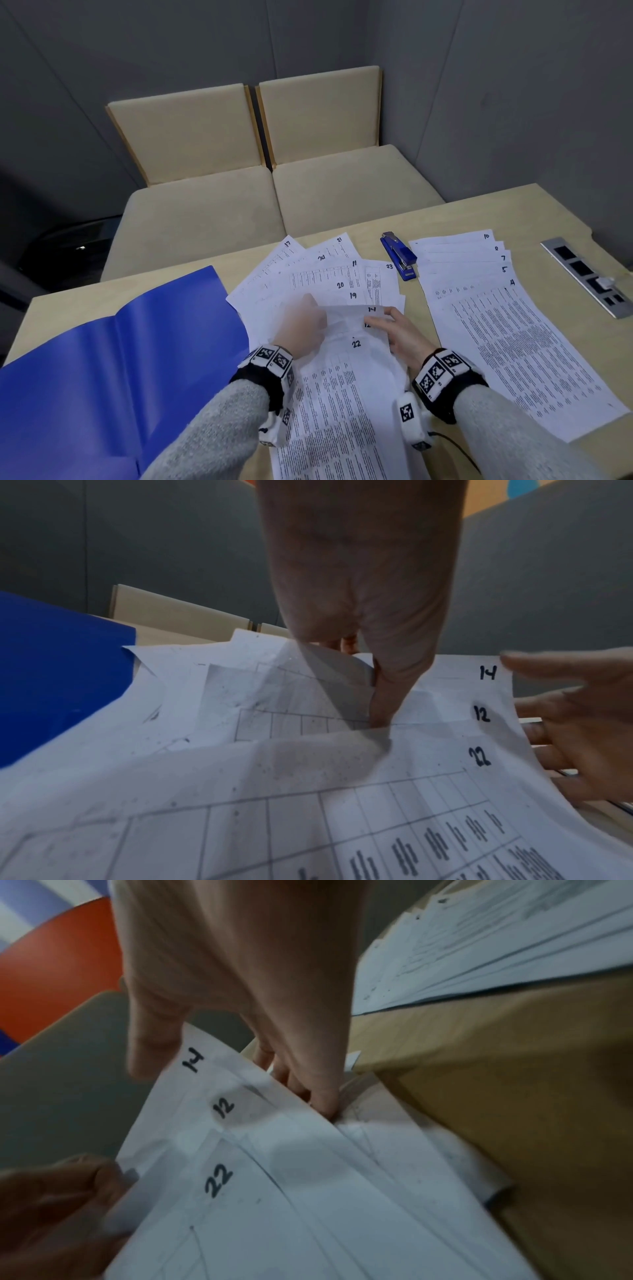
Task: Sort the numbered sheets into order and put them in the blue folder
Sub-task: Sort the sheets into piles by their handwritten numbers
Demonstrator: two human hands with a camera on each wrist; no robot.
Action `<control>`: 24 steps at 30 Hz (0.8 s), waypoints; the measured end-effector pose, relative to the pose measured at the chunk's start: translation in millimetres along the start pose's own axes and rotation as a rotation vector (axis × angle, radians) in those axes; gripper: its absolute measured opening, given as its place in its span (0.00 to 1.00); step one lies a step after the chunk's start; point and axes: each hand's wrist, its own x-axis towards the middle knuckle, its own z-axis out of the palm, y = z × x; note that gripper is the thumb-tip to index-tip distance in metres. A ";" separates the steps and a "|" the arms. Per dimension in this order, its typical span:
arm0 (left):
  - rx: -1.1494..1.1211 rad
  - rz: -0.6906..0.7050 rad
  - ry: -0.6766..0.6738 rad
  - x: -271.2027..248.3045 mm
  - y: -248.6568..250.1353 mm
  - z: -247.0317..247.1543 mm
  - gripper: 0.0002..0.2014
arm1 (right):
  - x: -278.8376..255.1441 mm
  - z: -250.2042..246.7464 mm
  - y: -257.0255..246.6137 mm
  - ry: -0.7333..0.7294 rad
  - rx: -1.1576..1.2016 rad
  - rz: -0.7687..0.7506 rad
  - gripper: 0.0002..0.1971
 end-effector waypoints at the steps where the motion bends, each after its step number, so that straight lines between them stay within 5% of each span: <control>1: 0.006 0.001 0.003 0.1 0.5 0.3 0.06 | -0.9 1.1 0.7 0.020 -0.033 -0.020 0.19; 8: 0.024 -0.013 0.002 -1.5 3.3 -2.5 0.07 | -6.0 13.8 -3.7 0.040 -0.109 -0.052 0.20; 13: 0.026 -0.017 -0.006 -1.6 7.5 -6.1 0.12 | -9.2 15.7 -6.8 0.032 -0.023 -0.051 0.12; 19: -0.050 -0.010 0.021 -4.4 6.0 -5.7 0.05 | -7.3 14.6 -7.4 0.035 -0.011 -0.004 0.16; 24: -0.195 -0.034 0.070 -6.2 6.9 -7.6 0.11 | -8.3 15.0 -5.8 0.072 0.019 -0.047 0.14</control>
